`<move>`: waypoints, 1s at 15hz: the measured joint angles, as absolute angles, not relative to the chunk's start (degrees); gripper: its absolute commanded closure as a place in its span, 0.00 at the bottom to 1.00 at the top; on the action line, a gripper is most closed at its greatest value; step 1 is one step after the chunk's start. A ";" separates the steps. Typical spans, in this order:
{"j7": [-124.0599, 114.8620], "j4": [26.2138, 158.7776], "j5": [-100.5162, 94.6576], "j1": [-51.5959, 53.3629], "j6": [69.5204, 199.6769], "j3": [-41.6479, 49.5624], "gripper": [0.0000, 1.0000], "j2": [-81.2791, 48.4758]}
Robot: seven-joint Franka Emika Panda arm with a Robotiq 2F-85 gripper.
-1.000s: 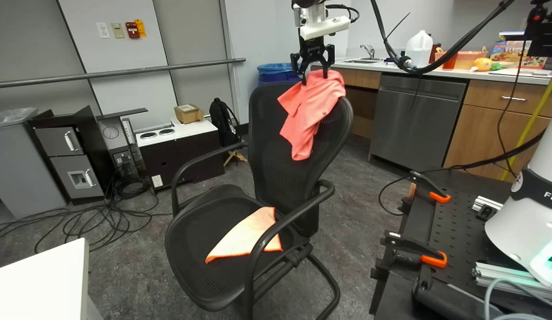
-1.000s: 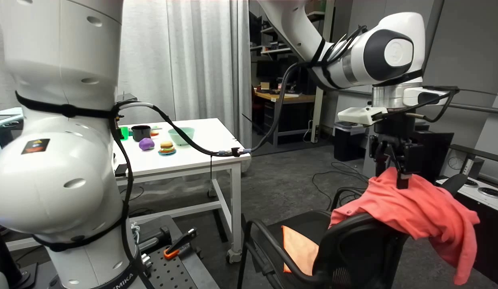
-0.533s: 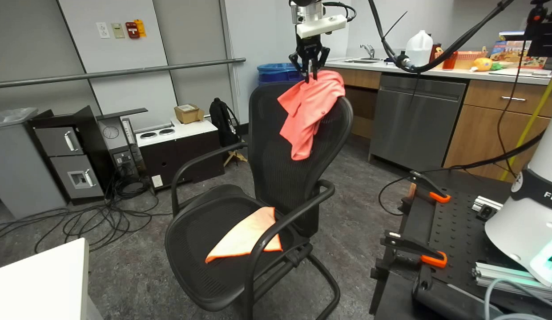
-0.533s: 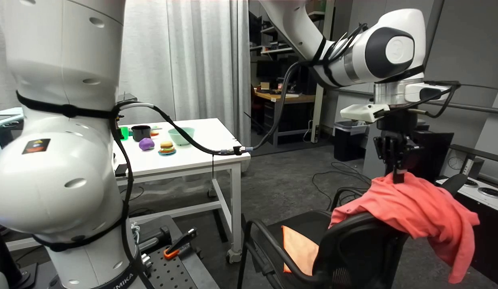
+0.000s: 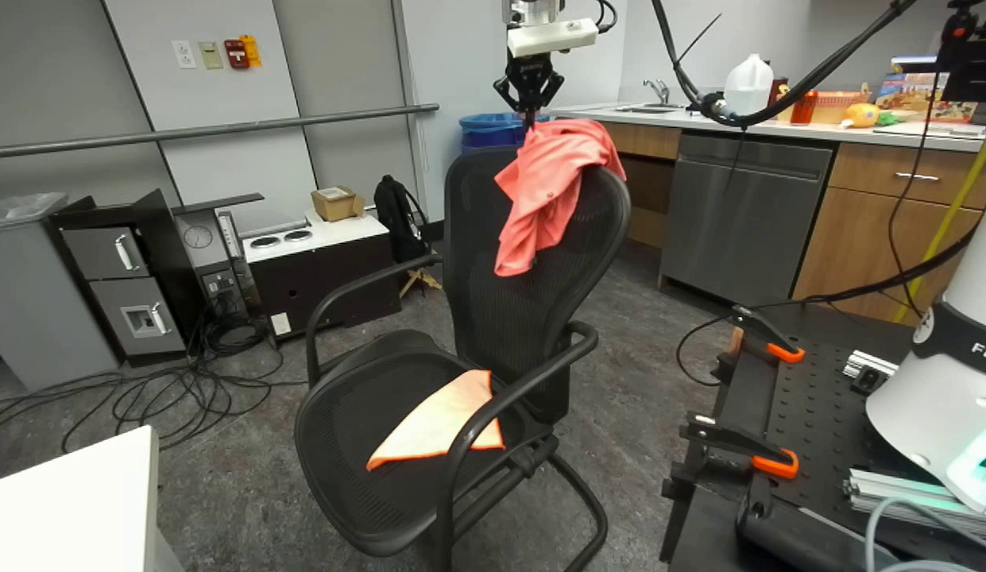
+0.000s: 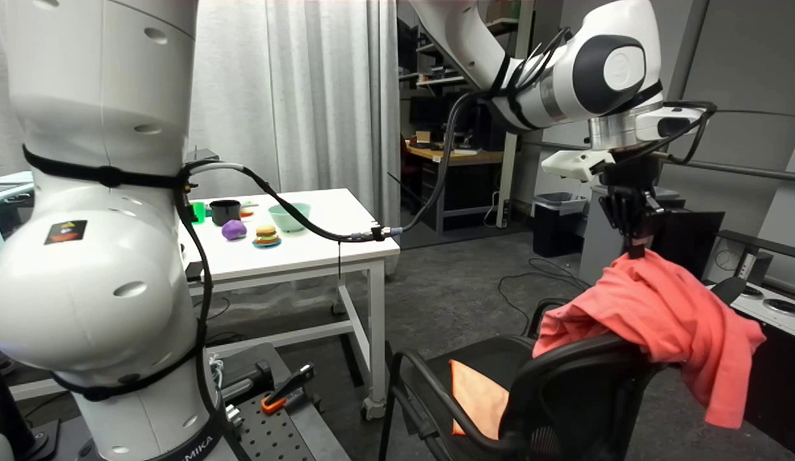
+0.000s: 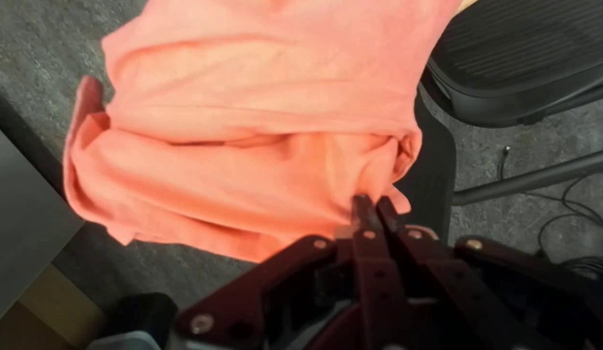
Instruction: Take the cloth and the shirt off the back of the chair and put them on the seat
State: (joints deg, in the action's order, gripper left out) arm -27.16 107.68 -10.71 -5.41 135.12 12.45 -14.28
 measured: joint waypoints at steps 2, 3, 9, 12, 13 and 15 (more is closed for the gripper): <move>-29.12 107.63 -13.50 -3.92 138.64 12.40 0.99 -13.79; -30.47 107.66 -15.41 -3.09 140.87 12.39 0.99 -13.45; -42.70 108.53 -29.80 2.56 155.08 12.39 0.99 -9.73; -48.27 108.91 -33.46 4.84 159.08 12.22 0.99 -7.82; -49.13 109.24 -33.51 5.40 159.61 12.01 0.99 -7.26; -50.30 110.10 -33.51 6.06 159.85 11.44 0.80 -6.54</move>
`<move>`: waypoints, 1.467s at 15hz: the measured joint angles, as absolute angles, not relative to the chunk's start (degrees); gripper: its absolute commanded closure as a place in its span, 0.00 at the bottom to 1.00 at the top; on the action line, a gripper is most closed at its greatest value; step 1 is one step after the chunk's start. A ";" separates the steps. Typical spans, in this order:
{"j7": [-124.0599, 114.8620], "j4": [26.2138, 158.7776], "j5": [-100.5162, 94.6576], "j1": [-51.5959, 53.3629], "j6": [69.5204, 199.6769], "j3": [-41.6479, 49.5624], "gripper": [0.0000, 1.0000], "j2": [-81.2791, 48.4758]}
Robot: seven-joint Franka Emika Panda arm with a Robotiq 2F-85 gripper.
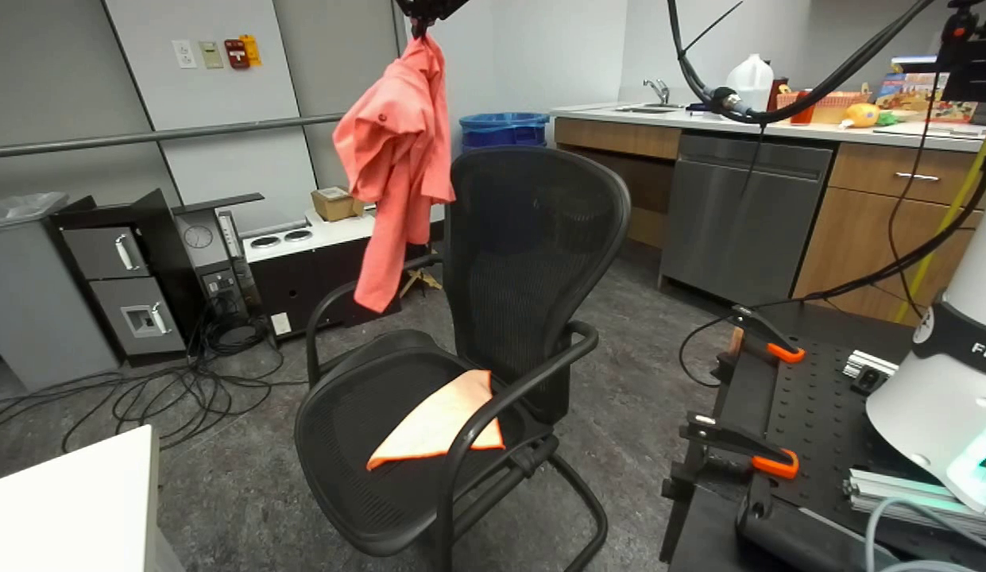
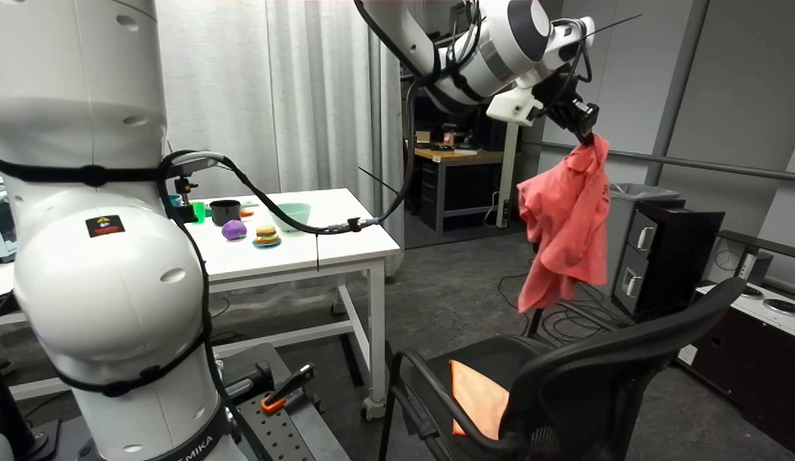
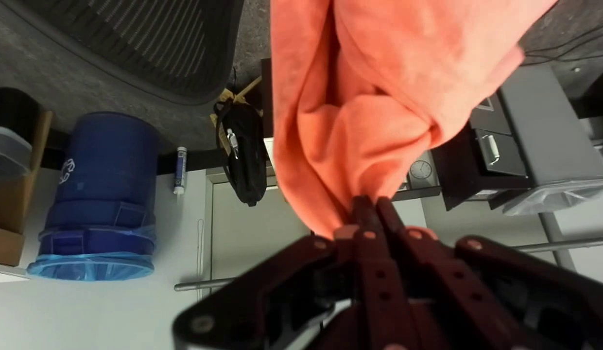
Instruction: Take the cloth and the shirt off the back of the chair and put them on the seat
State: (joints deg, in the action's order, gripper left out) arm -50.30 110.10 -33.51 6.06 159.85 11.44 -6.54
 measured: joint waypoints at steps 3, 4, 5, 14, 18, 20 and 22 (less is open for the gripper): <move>-50.06 112.03 -32.57 6.27 159.64 10.69 0.56 -6.71; -49.17 113.02 -31.35 6.27 159.58 10.46 0.49 -6.76; -47.66 114.05 -29.62 6.26 159.49 10.21 0.41 -6.81; -18.31 117.00 4.17 1.20 145.16 4.97 0.00 -5.65; -14.77 114.49 8.80 -1.46 133.34 5.21 0.00 -4.00; -14.77 113.20 8.76 -2.49 128.84 5.48 0.00 -2.98; -14.77 112.10 8.41 -3.33 125.70 5.87 0.00 -1.69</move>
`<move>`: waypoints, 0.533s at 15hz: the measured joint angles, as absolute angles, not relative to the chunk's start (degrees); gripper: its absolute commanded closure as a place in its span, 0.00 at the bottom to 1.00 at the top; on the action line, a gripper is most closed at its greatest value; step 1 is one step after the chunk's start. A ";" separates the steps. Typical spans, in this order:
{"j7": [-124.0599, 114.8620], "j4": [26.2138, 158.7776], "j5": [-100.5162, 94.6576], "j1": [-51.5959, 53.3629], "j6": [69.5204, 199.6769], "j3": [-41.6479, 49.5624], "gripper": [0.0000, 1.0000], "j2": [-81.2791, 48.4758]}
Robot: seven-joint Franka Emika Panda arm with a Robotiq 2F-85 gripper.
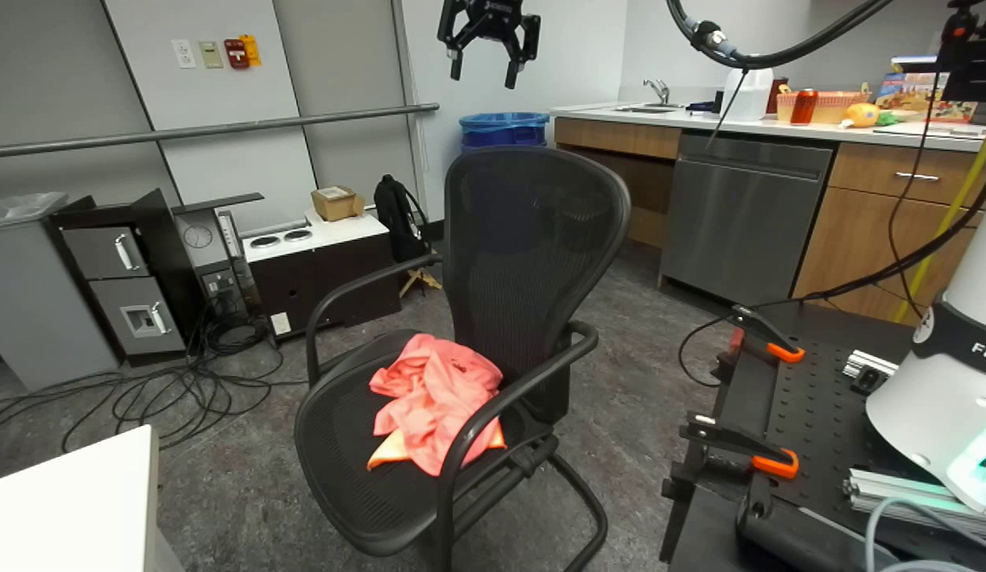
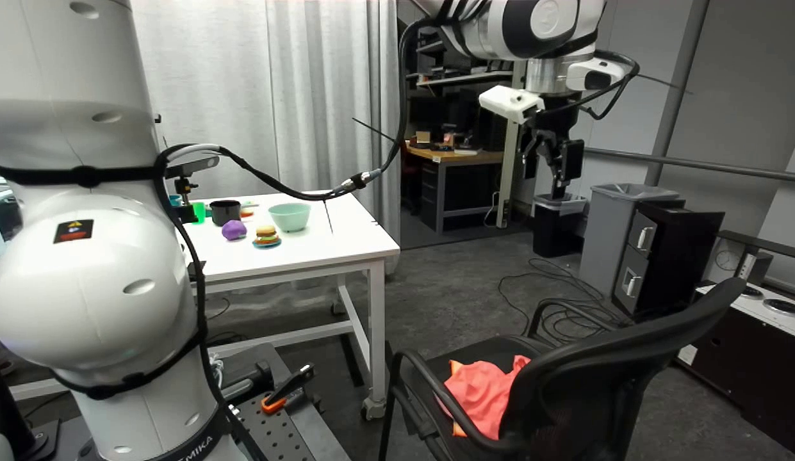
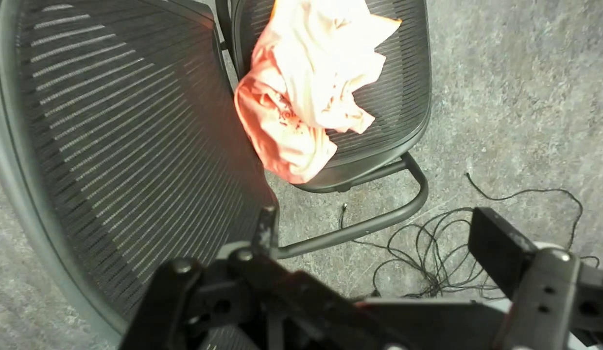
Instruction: Take the cloth and the shirt off the back of the chair and put them on the seat
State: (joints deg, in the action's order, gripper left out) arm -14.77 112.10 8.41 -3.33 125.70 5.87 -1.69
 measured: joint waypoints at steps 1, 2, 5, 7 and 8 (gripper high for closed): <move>-14.77 111.74 8.26 -3.72 124.57 5.97 0.00 -0.99; -14.77 111.44 8.15 -4.03 123.64 6.04 0.00 -0.38; -14.85 111.28 7.78 -4.60 122.12 6.15 0.00 1.30; -14.88 111.33 7.46 -4.82 121.26 6.15 0.00 2.23; -14.91 111.36 7.30 -4.90 120.88 6.15 0.00 2.65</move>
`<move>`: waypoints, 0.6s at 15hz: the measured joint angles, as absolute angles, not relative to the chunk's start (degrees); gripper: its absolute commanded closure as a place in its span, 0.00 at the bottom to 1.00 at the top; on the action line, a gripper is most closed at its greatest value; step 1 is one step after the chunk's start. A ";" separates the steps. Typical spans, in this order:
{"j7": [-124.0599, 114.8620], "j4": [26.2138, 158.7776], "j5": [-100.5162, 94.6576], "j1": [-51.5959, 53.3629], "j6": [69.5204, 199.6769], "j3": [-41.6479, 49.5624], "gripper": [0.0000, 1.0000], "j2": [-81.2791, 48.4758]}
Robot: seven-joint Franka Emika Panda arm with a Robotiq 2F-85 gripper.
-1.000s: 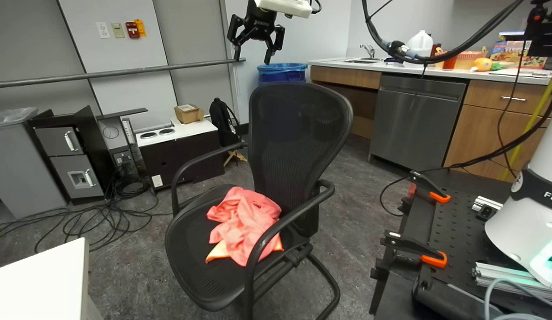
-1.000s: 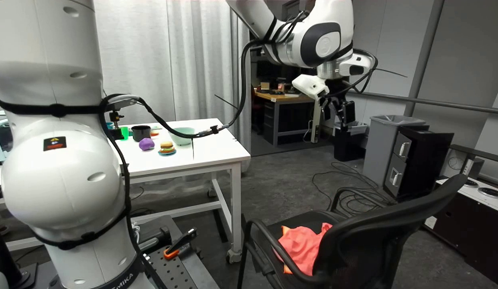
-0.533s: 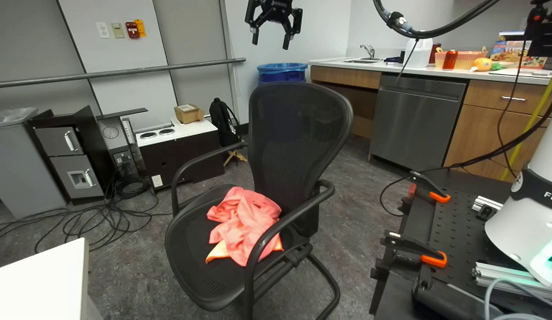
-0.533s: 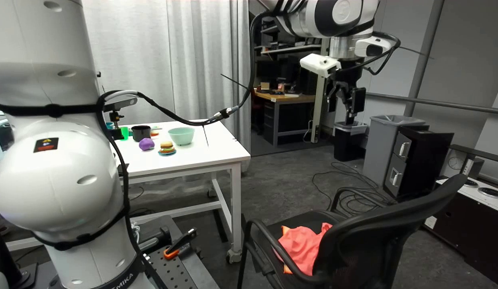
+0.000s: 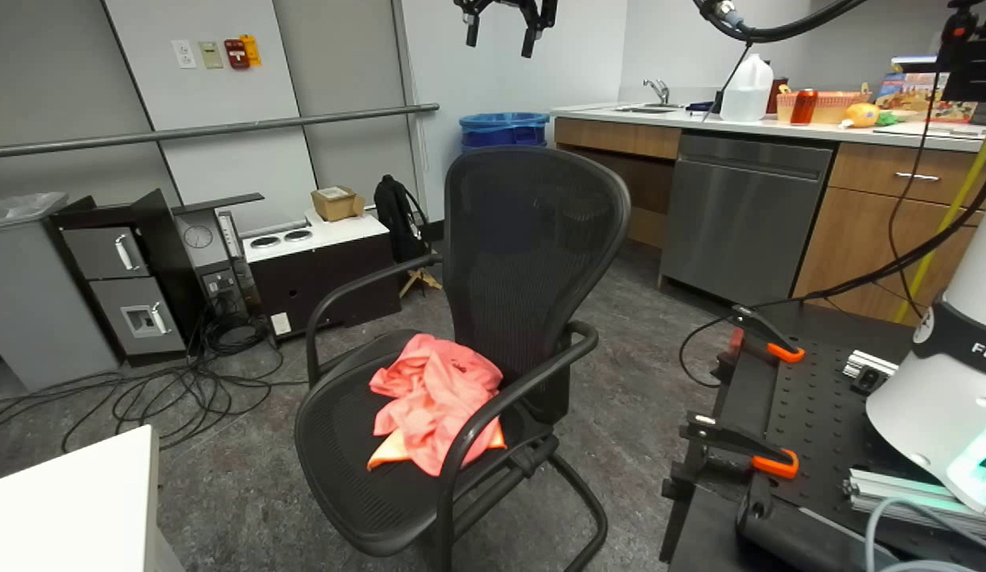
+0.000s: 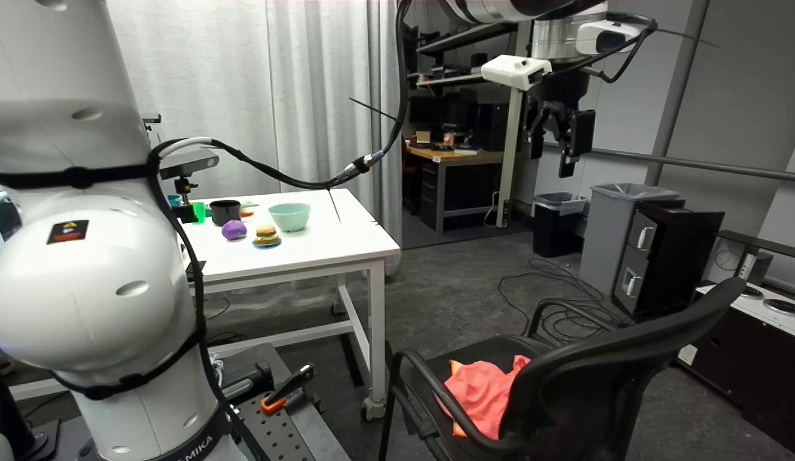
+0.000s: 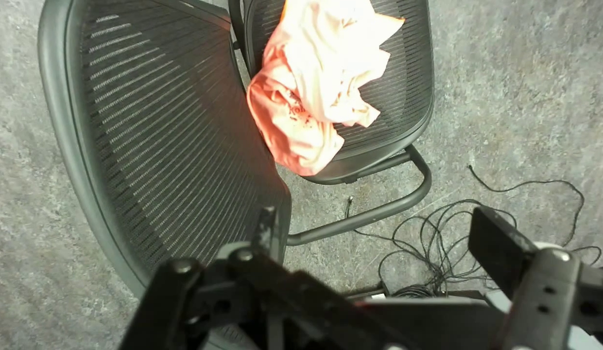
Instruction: Take the cloth and the shirt off the back of the chair and put them on the seat
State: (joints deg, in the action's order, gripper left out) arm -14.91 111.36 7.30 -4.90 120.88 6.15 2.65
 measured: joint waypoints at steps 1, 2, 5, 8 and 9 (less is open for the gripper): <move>-14.92 111.42 7.18 -4.99 120.39 6.15 0.00 3.10; -14.92 111.53 7.17 -5.07 119.81 6.16 0.00 3.59; -14.92 111.89 7.17 -5.20 118.93 6.22 0.00 4.68; -14.92 112.38 7.17 -5.20 118.93 6.22 0.00 4.93; -14.92 112.42 7.17 -5.20 118.93 6.22 0.00 4.94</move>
